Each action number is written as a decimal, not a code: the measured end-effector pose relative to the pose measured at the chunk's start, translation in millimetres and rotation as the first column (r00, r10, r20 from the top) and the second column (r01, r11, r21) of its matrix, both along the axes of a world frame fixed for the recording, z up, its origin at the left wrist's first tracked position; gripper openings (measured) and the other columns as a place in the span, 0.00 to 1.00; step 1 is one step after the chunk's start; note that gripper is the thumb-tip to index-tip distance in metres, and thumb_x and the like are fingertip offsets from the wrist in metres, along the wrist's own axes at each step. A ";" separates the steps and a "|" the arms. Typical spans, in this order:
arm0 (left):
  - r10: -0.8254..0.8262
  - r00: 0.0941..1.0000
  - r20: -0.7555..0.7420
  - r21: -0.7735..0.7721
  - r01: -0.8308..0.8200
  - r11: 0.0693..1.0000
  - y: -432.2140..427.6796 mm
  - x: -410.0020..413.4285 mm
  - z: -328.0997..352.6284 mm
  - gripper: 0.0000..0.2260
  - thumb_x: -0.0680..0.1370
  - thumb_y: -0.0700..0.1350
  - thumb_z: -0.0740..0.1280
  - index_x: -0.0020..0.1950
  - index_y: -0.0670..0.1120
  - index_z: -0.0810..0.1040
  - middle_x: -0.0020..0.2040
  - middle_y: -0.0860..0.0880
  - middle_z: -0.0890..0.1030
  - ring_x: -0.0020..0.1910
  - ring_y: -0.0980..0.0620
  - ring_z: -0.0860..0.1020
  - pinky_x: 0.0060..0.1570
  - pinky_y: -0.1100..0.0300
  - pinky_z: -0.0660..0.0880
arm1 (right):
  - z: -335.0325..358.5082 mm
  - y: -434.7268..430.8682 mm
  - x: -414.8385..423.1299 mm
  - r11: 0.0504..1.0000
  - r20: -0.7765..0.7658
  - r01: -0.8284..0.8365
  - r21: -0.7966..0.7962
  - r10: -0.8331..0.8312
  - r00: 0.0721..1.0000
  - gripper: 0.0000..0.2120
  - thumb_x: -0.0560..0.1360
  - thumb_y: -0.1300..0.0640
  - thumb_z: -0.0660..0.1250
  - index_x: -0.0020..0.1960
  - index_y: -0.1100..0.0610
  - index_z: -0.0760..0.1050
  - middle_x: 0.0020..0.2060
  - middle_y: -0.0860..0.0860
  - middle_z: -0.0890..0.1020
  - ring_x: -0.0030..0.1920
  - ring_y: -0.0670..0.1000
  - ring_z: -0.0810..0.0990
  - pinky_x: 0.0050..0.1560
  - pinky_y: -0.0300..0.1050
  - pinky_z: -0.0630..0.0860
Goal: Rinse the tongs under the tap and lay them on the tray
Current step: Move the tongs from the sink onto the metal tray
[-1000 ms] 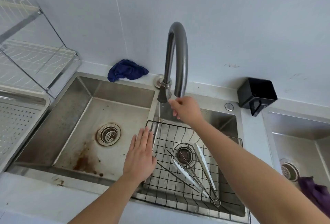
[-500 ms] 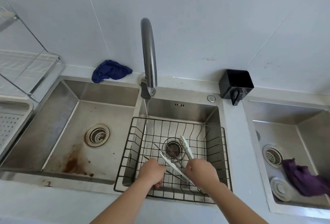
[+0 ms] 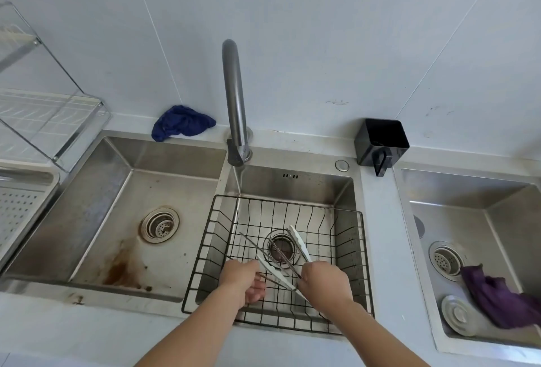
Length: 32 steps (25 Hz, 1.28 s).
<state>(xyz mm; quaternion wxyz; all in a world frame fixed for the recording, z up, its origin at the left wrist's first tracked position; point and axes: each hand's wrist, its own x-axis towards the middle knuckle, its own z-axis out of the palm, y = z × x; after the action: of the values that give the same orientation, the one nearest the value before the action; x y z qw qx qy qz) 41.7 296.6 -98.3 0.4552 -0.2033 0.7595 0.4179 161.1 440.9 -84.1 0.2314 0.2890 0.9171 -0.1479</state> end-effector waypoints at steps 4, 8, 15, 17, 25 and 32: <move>0.089 0.996 0.008 0.116 -0.089 0.989 0.4 2.3 22.1 0.11 0.80 0.41 0.66 0.46 0.32 0.81 0.33 0.37 0.85 0.28 0.42 0.83 0.19 0.61 0.75 | 12.3 6.2 1.7 0.990 -0.184 0.114 -0.077 -0.127 0.975 0.09 0.73 0.54 0.63 0.45 0.53 0.82 0.46 0.48 0.81 0.49 0.52 0.79 0.42 0.44 0.79; 0.073 0.985 -0.157 0.175 -0.045 0.984 -0.9 2.8 39.0 0.11 0.81 0.39 0.62 0.47 0.34 0.81 0.33 0.37 0.85 0.26 0.44 0.82 0.20 0.61 0.75 | 17.9 12.4 3.2 0.987 -0.313 0.137 -0.088 -0.158 0.936 0.08 0.76 0.55 0.64 0.47 0.52 0.82 0.54 0.46 0.73 0.57 0.49 0.73 0.42 0.43 0.76; 0.026 0.840 -0.543 0.144 0.063 0.988 -19.7 -8.6 65.8 0.09 0.81 0.39 0.64 0.43 0.41 0.80 0.36 0.44 0.86 0.32 0.46 0.86 0.32 0.48 0.84 | 23.5 14.0 -3.0 0.984 -0.459 0.096 -0.151 -0.156 0.875 0.08 0.79 0.55 0.65 0.51 0.55 0.82 0.55 0.47 0.78 0.43 0.48 0.79 0.39 0.37 0.68; 0.006 0.774 -0.633 0.102 0.076 0.992 -28.1 -13.9 73.9 0.10 0.81 0.40 0.65 0.41 0.43 0.81 0.34 0.46 0.86 0.32 0.47 0.85 0.32 0.47 0.84 | 28.7 13.6 -6.2 0.984 -0.494 0.108 -0.143 -0.165 0.854 0.06 0.78 0.55 0.66 0.48 0.55 0.81 0.52 0.46 0.77 0.39 0.46 0.77 0.35 0.34 0.66; 0.127 0.721 -0.681 0.182 -0.002 0.983 -85.3 -45.4 86.5 0.09 0.81 0.44 0.67 0.43 0.45 0.82 0.34 0.46 0.86 0.33 0.45 0.86 0.34 0.44 0.85 | 59.8 -12.5 -3.0 0.992 -0.624 0.060 -0.115 -0.119 0.772 0.06 0.74 0.57 0.70 0.40 0.51 0.75 0.50 0.45 0.74 0.45 0.49 0.77 0.39 0.34 0.66; 0.314 0.702 -0.640 0.311 -0.137 0.940 -192.4 -76.4 96.6 0.08 0.80 0.44 0.70 0.42 0.46 0.84 0.34 0.43 0.85 0.32 0.40 0.85 0.31 0.44 0.84 | 92.3 -119.0 -90.6 0.987 -0.723 -0.154 -0.052 0.069 0.688 0.03 0.76 0.57 0.68 0.46 0.56 0.79 0.54 0.48 0.75 0.49 0.50 0.77 0.43 0.39 0.68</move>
<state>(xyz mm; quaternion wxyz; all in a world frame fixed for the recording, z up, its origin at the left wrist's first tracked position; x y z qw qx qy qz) -34.7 104.2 -1.7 0.1114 -0.0714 0.7856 0.6044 70.5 321.9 8.2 -0.1213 0.1389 0.9408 -0.2844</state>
